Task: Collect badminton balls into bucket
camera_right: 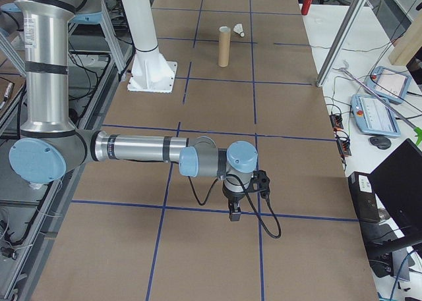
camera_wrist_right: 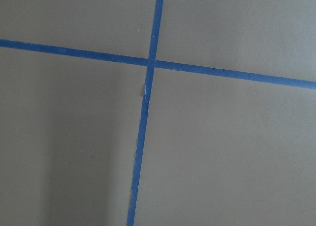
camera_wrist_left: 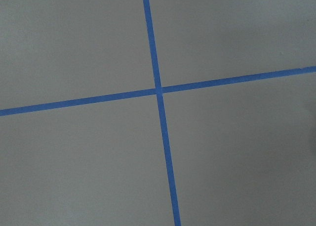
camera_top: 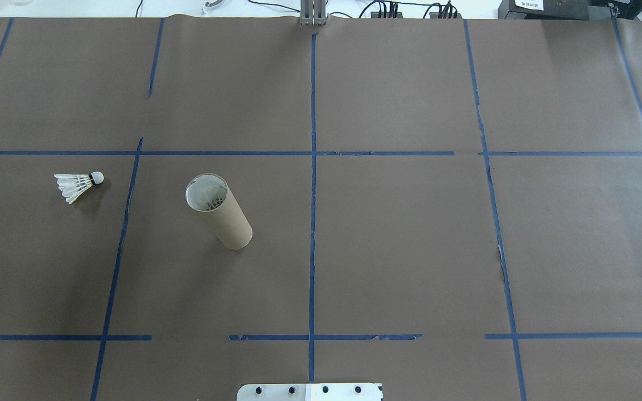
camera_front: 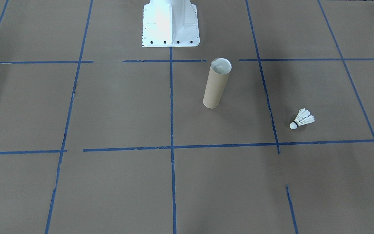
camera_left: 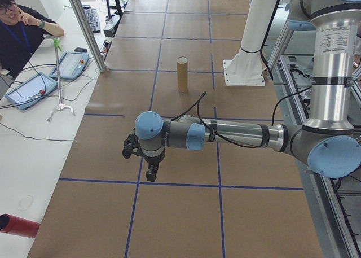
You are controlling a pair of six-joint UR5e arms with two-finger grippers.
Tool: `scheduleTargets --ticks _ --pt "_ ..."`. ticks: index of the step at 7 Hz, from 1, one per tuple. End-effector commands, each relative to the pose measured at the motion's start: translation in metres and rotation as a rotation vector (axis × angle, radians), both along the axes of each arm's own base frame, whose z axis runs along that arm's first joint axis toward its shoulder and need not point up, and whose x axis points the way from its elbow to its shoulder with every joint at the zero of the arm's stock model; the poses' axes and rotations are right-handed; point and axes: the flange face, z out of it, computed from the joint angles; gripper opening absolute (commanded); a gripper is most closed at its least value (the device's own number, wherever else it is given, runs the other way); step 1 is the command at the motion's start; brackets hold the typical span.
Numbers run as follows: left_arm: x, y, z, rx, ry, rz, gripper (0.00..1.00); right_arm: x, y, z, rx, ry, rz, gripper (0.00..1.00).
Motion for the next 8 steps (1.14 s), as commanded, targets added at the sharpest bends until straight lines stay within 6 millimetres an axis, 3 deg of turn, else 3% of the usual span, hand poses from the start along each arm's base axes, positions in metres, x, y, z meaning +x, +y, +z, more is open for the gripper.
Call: scheduleTargets --ticks 1,4,6,8 --pt "0.0 0.002 -0.004 0.011 -0.001 0.0 1.0 0.0 0.0 0.0 0.0 0.0 0.0 1.0" --pt "0.0 -0.011 -0.018 0.035 -0.017 -0.004 1.0 0.0 0.0 0.0 0.0 0.0 0.0 1.0" --pt "0.0 -0.045 -0.057 0.119 -0.034 -0.006 1.0 0.0 0.0 0.0 0.0 0.0 0.0 1.0" --pt "0.003 -0.069 -0.076 0.178 -0.036 -0.004 1.0 0.0 0.0 0.0 0.001 0.0 -0.001 1.0"
